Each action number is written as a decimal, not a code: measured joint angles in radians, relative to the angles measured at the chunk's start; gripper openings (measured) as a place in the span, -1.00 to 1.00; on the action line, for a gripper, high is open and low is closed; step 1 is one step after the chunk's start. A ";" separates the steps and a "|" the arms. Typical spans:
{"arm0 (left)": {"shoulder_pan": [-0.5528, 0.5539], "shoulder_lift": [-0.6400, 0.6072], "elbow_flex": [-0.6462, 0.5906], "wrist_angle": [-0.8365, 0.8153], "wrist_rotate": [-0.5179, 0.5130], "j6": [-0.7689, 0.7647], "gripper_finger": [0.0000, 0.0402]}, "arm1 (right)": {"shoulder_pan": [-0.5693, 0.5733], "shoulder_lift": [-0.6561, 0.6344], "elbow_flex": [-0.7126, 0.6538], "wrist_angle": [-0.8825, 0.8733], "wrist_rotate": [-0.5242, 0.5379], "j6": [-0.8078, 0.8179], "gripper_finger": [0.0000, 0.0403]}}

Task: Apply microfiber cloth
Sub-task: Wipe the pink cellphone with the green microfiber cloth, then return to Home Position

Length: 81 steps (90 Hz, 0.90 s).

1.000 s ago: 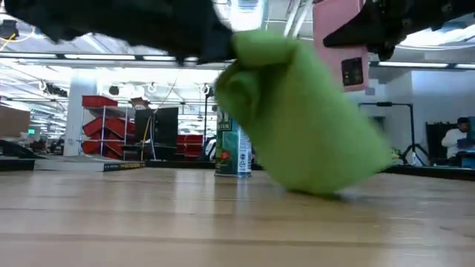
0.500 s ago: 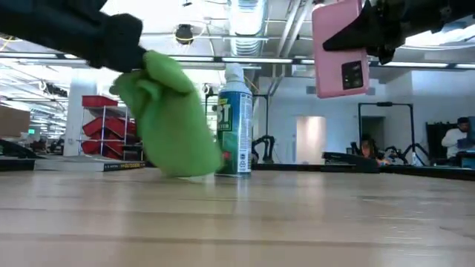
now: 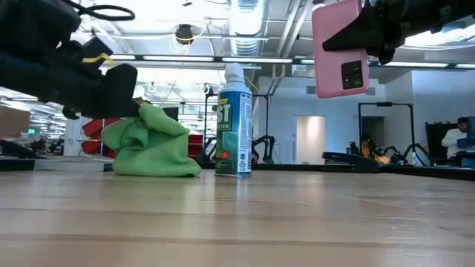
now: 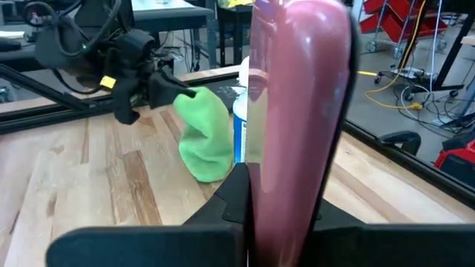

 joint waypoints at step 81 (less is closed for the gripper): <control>-0.033 -0.211 0.175 -0.012 0.291 0.402 -0.21 | 0.000 0.000 0.000 -0.031 -0.031 0.019 -0.94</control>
